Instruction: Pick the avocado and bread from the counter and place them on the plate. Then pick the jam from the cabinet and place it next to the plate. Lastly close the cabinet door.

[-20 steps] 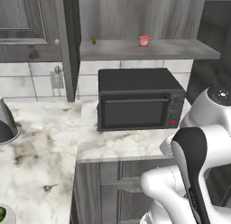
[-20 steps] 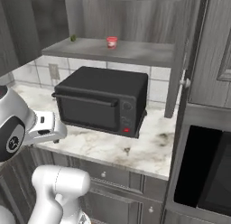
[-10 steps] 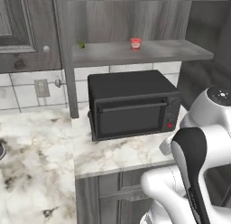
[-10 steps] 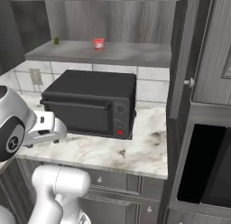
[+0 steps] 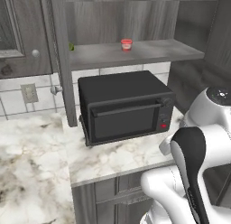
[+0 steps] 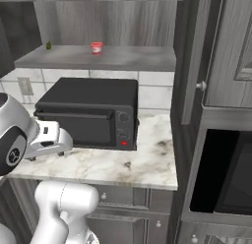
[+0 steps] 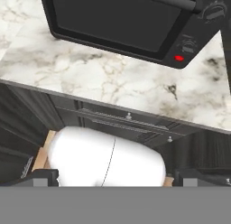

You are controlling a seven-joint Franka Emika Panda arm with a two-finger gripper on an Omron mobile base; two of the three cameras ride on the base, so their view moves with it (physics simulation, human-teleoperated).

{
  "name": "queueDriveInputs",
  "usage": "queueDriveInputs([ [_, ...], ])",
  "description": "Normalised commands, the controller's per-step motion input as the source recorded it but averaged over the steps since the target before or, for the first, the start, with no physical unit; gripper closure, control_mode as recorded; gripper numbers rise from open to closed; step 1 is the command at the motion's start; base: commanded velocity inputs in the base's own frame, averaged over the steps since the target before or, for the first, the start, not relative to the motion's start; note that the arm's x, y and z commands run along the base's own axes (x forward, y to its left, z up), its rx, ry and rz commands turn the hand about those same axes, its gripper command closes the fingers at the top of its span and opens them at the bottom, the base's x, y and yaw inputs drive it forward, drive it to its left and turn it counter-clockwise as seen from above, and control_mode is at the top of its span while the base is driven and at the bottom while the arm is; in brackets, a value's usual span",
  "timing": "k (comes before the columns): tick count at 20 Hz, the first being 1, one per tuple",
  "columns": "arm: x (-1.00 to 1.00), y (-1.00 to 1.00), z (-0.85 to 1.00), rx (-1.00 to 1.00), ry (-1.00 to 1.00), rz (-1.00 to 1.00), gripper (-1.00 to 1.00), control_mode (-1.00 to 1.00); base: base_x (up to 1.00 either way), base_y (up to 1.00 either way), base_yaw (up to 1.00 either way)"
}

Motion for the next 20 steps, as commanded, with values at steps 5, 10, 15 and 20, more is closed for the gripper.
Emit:
queueDriveInputs([
  [5, 0.00, 0.17, 0.06, 0.00, -0.02, -0.03, -1.00, -1.00, 0.02, 0.10, -0.06],
  [10, 0.00, 0.27, 0.29, 0.00, -0.18, -0.01, -1.00, -1.00, 0.00, 0.00, 0.00],
  [15, -0.05, 0.03, 0.52, 0.02, -0.29, 0.00, -1.00, -1.00, 0.00, 0.00, 0.00],
  [20, 0.00, -0.03, 0.46, 0.12, -0.13, -0.02, -1.00, -1.00, 0.00, 0.00, 0.00],
])
